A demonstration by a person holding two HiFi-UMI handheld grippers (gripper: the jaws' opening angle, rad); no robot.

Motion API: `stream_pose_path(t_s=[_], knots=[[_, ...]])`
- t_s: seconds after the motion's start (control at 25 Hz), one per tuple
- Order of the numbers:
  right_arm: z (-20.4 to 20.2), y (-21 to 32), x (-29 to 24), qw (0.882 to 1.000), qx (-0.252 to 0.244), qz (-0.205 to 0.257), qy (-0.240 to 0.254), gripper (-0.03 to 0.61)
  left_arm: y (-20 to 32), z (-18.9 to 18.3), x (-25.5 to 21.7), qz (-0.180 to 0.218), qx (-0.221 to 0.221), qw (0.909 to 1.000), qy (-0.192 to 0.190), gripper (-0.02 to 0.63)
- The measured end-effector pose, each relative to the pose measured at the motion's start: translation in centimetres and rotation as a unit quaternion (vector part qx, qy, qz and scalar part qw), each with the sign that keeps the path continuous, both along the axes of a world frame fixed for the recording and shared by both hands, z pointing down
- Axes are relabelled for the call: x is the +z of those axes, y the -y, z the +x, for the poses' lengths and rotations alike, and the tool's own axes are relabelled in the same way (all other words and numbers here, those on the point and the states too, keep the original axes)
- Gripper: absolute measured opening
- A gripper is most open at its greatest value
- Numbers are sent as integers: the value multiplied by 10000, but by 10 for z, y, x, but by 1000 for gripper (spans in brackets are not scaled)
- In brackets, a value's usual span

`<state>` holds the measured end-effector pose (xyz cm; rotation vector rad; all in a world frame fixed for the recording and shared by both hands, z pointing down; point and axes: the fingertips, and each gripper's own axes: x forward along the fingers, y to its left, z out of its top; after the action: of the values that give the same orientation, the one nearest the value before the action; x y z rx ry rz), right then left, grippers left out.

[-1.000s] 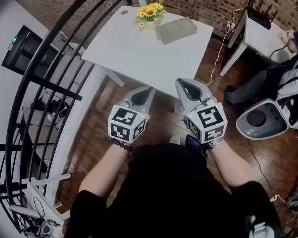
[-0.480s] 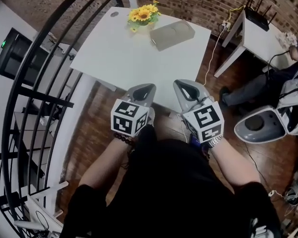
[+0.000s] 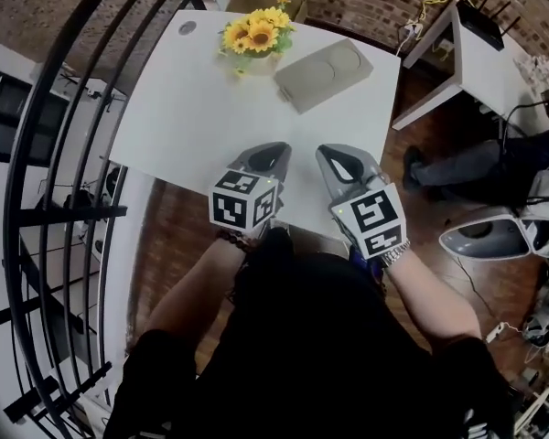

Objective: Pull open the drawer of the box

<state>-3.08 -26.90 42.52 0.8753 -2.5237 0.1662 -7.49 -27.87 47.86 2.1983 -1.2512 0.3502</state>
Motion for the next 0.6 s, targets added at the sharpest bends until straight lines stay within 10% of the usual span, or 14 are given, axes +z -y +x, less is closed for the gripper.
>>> stream_pose_path(t_s=[0.6], knots=[[-39, 100, 69, 9955, 440, -622, -572, -9, 114, -28, 94, -1475, -357, 9781, -1424, 84]])
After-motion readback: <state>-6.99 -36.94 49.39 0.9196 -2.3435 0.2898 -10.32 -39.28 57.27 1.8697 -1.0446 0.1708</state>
